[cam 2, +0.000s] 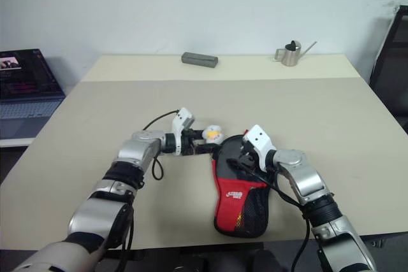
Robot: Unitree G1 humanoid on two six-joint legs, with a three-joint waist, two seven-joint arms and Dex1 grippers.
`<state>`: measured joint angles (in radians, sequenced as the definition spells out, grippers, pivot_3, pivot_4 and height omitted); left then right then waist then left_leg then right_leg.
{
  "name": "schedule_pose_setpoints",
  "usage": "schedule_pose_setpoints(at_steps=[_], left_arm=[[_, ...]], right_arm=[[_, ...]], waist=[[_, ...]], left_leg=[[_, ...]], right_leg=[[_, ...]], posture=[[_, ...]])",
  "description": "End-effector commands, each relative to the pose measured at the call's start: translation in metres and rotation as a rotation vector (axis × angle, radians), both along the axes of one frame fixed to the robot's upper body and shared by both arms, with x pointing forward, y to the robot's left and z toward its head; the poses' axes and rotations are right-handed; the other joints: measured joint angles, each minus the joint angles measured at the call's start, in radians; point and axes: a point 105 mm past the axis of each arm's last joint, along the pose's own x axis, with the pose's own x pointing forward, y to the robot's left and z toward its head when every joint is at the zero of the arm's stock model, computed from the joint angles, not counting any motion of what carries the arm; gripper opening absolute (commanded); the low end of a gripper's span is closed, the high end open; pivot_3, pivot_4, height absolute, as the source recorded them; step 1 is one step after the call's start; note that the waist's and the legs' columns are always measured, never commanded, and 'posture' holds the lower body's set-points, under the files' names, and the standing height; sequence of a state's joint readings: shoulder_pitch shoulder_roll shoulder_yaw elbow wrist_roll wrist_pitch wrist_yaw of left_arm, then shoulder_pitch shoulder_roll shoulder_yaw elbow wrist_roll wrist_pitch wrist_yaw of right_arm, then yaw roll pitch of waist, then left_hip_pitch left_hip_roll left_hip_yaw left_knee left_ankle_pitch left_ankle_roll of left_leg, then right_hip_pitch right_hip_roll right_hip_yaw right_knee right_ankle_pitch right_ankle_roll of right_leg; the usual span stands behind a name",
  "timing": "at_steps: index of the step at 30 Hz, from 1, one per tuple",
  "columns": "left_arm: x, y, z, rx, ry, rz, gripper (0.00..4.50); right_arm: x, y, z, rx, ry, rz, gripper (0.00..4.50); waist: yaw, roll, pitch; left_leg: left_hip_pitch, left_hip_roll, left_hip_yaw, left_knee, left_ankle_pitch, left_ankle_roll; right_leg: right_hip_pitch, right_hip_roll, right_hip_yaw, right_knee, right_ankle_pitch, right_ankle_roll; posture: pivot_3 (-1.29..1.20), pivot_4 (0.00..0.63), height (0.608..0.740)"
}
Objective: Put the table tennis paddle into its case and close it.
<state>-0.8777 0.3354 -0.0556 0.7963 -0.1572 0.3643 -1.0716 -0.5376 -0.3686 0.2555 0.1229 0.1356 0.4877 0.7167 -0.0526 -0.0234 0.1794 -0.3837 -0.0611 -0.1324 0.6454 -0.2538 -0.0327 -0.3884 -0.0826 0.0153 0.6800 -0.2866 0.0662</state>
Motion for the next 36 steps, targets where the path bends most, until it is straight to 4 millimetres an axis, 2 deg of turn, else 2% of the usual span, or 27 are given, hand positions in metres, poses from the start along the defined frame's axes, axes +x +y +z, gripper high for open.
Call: schedule_pose_setpoints(at_steps=[1,2,5,13,16,23,28,36], left_arm=[[0.007,0.005,0.012,-0.047,-0.020,0.051,4.50],[0.007,0.005,0.009,-0.046,-0.012,0.055,4.50],[0.005,0.005,0.004,-0.040,0.002,0.053,3.88],[0.000,0.000,-0.004,-0.036,0.026,0.031,0.95],[-0.001,-0.002,-0.005,-0.042,0.025,0.030,0.02],[-0.002,0.000,0.005,-0.059,-0.002,0.023,0.02],[0.006,0.008,0.027,-0.075,-0.063,0.058,0.02],[0.014,0.011,0.037,-0.077,-0.096,0.085,0.02]], right_arm=[[-0.004,-0.001,-0.010,-0.015,0.031,-0.008,4.48],[-0.004,-0.001,-0.010,-0.015,0.032,-0.008,4.48],[-0.004,-0.001,-0.010,-0.015,0.031,-0.008,4.50],[-0.003,-0.002,-0.010,-0.015,0.026,-0.022,4.50],[-0.003,-0.004,-0.009,-0.001,0.026,-0.050,4.50],[-0.006,-0.008,-0.018,0.006,0.103,-0.101,4.50],[-0.011,-0.008,-0.035,-0.053,0.151,-0.107,4.50],[-0.011,-0.005,-0.038,-0.054,0.153,-0.120,4.50]], waist=[[0.000,0.000,0.000],[0.000,0.000,0.000],[0.000,0.000,0.000],[0.000,0.000,0.000],[0.001,0.000,0.000],[0.004,0.000,0.000],[0.005,0.000,0.000],[0.003,-0.001,-0.002]], left_leg=[[0.000,0.000,0.000,0.000,0.000,0.000],[0.000,0.000,0.000,0.000,0.000,0.000],[0.000,0.000,0.000,0.000,0.000,0.000],[0.000,0.000,0.000,0.000,0.000,0.000],[0.000,0.000,0.000,0.000,0.000,0.000],[0.000,0.000,0.000,0.000,0.000,0.000],[0.000,0.000,0.000,0.000,0.000,0.000],[0.001,0.000,0.000,0.000,0.000,0.000]], right_leg=[[0.000,0.000,0.000,0.000,0.000,0.000],[0.000,0.000,0.000,0.000,0.000,0.000],[0.000,0.000,0.000,0.000,0.000,0.000],[0.000,0.000,0.000,0.000,0.000,0.000],[0.000,0.000,0.000,0.000,0.000,0.000],[0.000,0.000,0.000,0.000,0.000,0.000],[0.000,0.000,0.000,0.000,0.000,0.000],[0.001,0.000,0.000,0.000,0.000,0.000]], posture=[[0.00,0.150,0.740],[0.00,0.150,0.740],[0.00,0.150,0.740],[0.00,0.150,0.740],[0.00,0.150,0.740],[0.00,0.150,0.740],[0.00,0.150,0.740],[0.00,0.150,0.740]])
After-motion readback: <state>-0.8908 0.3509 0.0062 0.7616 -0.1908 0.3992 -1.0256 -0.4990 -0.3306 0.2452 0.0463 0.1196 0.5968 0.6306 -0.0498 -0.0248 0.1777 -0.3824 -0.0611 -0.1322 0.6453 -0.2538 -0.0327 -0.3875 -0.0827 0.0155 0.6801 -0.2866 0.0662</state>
